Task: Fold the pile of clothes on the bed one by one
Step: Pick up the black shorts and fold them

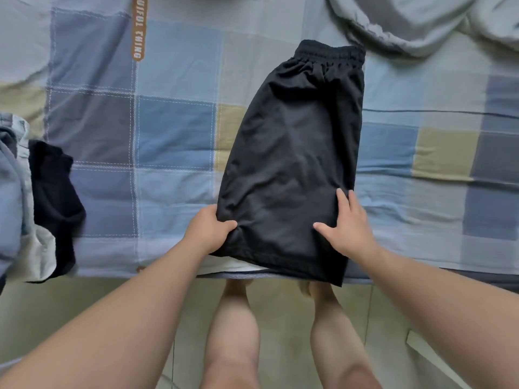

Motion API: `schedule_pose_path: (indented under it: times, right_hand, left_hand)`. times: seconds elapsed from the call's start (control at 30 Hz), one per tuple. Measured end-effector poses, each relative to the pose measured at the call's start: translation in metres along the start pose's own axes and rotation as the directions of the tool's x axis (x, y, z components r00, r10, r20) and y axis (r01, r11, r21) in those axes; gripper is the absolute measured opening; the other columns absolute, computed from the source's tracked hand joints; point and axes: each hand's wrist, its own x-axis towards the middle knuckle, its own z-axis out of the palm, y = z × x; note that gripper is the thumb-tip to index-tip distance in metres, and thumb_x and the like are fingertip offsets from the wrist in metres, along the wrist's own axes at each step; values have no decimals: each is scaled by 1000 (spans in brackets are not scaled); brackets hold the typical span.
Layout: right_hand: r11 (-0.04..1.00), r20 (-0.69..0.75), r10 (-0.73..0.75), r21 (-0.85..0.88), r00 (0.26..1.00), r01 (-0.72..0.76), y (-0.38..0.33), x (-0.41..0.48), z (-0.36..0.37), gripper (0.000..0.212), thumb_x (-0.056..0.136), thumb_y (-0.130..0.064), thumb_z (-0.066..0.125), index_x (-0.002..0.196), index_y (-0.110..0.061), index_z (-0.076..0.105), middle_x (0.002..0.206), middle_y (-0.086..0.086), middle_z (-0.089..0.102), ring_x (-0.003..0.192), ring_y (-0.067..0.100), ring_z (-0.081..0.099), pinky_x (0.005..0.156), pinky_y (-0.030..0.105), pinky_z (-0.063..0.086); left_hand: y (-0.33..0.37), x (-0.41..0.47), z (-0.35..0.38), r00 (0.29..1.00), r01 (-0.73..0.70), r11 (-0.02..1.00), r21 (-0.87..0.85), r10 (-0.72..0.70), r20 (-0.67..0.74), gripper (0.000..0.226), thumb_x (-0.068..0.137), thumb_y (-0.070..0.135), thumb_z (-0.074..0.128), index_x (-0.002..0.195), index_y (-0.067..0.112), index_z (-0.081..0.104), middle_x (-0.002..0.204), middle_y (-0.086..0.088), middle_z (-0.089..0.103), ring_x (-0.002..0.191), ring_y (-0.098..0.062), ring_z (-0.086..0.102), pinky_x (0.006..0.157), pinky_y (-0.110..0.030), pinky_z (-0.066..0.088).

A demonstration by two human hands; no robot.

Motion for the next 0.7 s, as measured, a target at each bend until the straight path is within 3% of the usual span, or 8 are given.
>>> schedule_pose_path:
  times: [0.1,0.17,0.3,0.4,0.5,0.6,0.7]
  right_hand:
    - [929,-8,237,294,971,-224,17,-6,16,106,77,-53,79,157,-19,19,159,10,23,145,32,28,118,48,29]
    - [806,46,329,507,943,-306,23,-10,24,88,76,-46,82,144,-16,36,145,7,39,129,27,47,107,41,40]
    - [615,169,246,734,954,-288,30,-14,28,47,81,-28,83,121,-20,60,111,-7,68,95,10,65,77,26,49]
    - [599,338,151,716,929,-358,37,-19,35,34,80,-28,84,109,-24,67,100,-10,72,88,9,68,69,26,51]
    - [604,438,139,673,888,-426,42,-25,49,36,76,-29,87,106,-16,70,98,-1,77,92,20,73,86,37,58]
    - [536,431,140,724,891,-434,45,-33,63,43,77,-23,86,112,-6,68,99,5,77,91,23,74,81,33,58]
    - [482,413,127,769,902,-420,52,-46,74,52,73,-27,87,116,-8,65,102,7,77,91,26,74,78,36,60]
  left_hand:
    - [2,2,2,999,34,999,-22,-34,8,11,92,21,67,103,20,66,102,2,69,96,-23,62,87,-34,49]
    - [0,5,3,998,57,998,-21,-56,11,18,92,24,67,109,17,67,105,0,69,100,-26,63,93,-40,52]
    - [-1,11,7,998,67,995,-77,-66,17,16,95,25,67,110,20,67,105,-1,70,100,-28,65,83,-39,56]
    - [-3,10,12,999,53,987,-153,-51,16,12,95,26,68,105,20,69,101,2,72,97,-23,68,78,-33,54]
    - [-6,3,18,995,95,939,-330,-96,15,6,93,22,70,98,20,69,101,0,75,94,-21,71,79,-32,56]
    - [-12,-7,23,977,137,779,-612,-207,-45,24,89,8,67,112,11,65,107,-9,74,91,-26,71,76,-35,58]
    - [-21,-20,30,971,150,665,-732,-240,-18,37,87,2,62,124,8,61,113,-11,72,89,-26,71,67,-33,58]
